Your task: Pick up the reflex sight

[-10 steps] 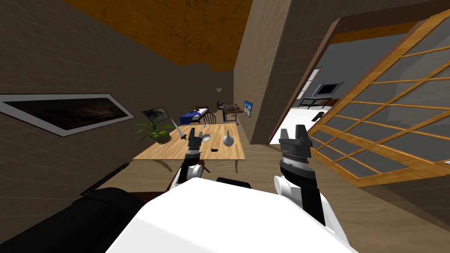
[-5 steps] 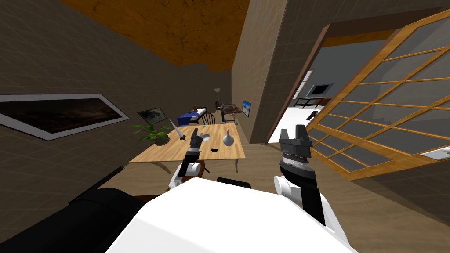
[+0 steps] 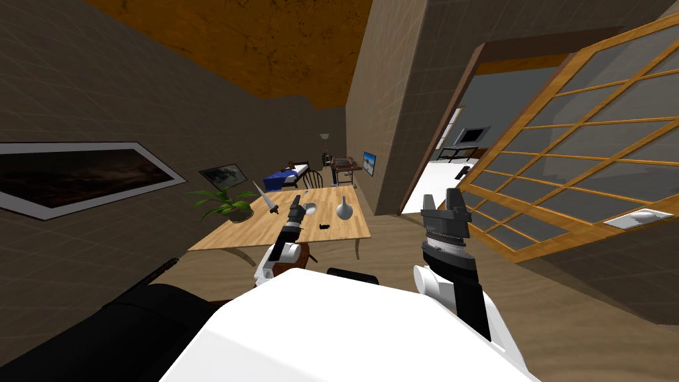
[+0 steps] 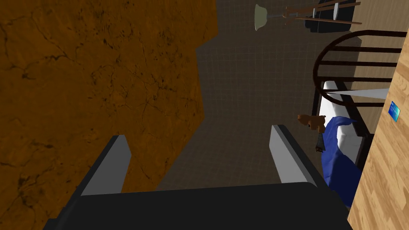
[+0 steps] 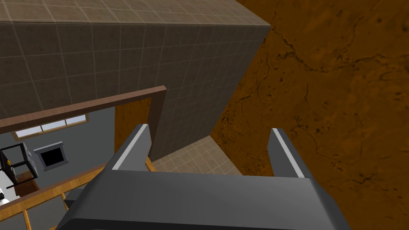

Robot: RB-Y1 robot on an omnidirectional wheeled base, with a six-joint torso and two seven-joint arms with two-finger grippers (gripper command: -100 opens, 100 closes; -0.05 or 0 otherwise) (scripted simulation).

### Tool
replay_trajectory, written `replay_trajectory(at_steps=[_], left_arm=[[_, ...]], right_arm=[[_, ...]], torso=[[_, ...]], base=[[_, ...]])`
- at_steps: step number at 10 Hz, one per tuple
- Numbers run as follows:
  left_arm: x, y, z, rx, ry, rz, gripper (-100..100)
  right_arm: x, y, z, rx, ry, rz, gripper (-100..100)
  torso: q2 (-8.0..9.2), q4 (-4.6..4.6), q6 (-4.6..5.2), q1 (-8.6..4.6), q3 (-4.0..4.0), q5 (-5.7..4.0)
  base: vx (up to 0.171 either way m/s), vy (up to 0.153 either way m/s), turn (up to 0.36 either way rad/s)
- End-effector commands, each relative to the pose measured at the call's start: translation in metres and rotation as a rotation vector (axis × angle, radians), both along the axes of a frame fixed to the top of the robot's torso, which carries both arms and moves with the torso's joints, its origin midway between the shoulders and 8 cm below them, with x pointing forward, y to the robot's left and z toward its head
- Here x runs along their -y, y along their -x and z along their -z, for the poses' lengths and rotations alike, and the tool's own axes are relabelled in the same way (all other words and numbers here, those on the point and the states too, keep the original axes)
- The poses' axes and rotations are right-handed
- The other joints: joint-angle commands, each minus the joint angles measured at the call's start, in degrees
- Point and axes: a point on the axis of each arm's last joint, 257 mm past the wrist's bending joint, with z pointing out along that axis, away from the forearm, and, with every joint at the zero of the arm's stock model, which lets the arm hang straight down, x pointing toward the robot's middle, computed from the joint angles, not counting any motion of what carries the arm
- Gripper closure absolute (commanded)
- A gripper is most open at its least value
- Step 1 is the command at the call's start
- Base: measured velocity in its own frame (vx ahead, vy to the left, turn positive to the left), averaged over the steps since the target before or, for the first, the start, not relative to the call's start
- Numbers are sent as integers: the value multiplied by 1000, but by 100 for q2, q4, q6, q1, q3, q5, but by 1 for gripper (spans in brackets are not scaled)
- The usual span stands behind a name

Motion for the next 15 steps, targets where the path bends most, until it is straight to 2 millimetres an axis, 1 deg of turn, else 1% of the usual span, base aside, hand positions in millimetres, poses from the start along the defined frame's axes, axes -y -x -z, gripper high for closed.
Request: replay_trajectory(at_steps=[1,2,3,4,5,6,7,8,9,10,11,12,13,14,15], left_arm=[[-4,-7,7,-34,4,-6,-100],[-12,-13,16,-68,7,-17,-100],[-13,-14,20,-84,9,-19,-100],[-22,-21,29,-118,13,-32,-100],[-23,-22,34,-137,16,-35,-100],[-32,-28,43,-169,22,-48,-100],[-33,-29,49,-191,26,-52,-100],[-44,-35,59,-227,34,-68,-100],[-45,-35,64,-247,37,-71,-100],[-55,-41,73,-278,46,-87,-100],[-57,-41,79,-304,51,-92,-100],[-68,-46,90,-341,63,-110,-100],[-69,-46,96,-363,67,-114,-100],[-81,-50,107,-401,81,-134,-100],[-82,-49,113,-423,85,-138,-100]], right_arm=[[0,0,0,0,0,0,0],[0,0,0,0,0,0,0],[0,0,0,0,0,0,0],[0,0,0,0,0,0,0],[0,0,0,0,0,0,0],[0,0,0,0,0,0,0],[0,0,0,0,0,0,0],[0,0,0,0,0,0,0],[0,0,0,0,0,0,0],[0,0,0,0,0,0,0],[0,0,0,0,0,0,0],[0,0,0,0,0,0,0],[0,0,0,0,0,0,0],[0,0,0,0,0,0,0],[0,0,0,0,0,0,0]], torso=[[0,0,0,0,0,0],[-1,0,-1,-4,0,-1],[0,0,0,-2,0,0],[-4,0,-2,-2,-2,0],[-10,-2,0,-2,-5,0],[-10,-2,-2,-4,-6,-1],[-10,-2,0,-1,-6,0],[-7,-2,-1,-1,-4,0],[-1,-1,0,1,-1,0],[10,2,0,3,6,1],[12,3,0,8,7,2],[7,2,-3,4,5,2],[3,1,0,2,2,1],[-2,0,-2,-2,-1,0],[-4,0,0,-3,-2,0]], base=[[-23,29,-43],[-30,37,-84],[-18,37,-20],[1,33,-50],[-1,29,-34],[-7,39,-75],[-14,41,-71],[-32,45,-102],[-68,50,-139],[-70,63,-126],[-44,50,-49],[-33,43,-103],[-21,32,-59],[-24,31,-111],[-20,28,-59]])
